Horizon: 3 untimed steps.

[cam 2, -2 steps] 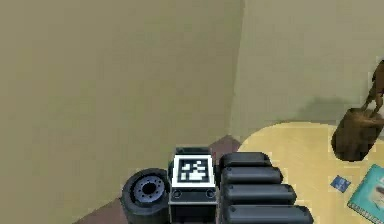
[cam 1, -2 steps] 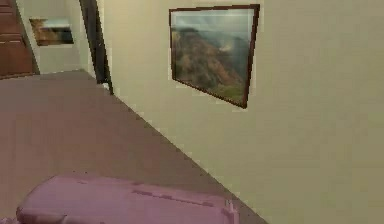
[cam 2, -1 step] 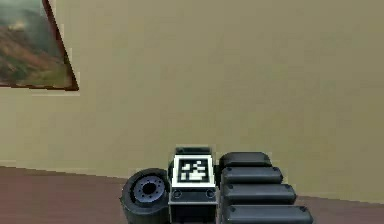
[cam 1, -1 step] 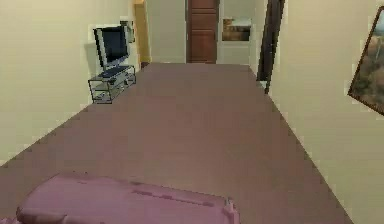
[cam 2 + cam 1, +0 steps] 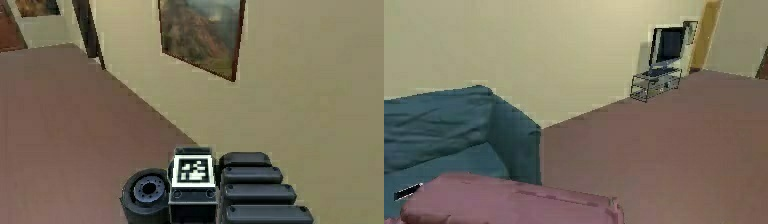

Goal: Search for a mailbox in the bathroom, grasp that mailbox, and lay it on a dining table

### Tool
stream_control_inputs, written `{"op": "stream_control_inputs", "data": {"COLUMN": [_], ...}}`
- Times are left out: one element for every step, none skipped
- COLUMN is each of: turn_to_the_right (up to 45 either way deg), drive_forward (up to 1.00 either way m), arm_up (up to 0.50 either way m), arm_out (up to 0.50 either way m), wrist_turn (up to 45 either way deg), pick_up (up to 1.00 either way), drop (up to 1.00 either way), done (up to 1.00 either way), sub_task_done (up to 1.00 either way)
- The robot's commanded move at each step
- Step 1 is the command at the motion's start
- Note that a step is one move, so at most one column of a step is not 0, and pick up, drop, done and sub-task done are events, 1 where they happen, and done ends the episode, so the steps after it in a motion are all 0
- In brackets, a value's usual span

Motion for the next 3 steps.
{"op": "stream_control_inputs", "data": {"turn_to_the_right": [-45.0,-18.0,0.0], "drive_forward": [0.00,0.00,0.40], "arm_up": [0.00,0.00,0.00], "arm_out": [0.00,0.00,0.00], "wrist_turn": [0.0,0.0,0.0], "pick_up": [0.00,0.00,0.00], "drop": [0.00,0.00,0.00], "done": [0.00,0.00,0.00], "sub_task_done": [0.00,0.00,0.00]}}
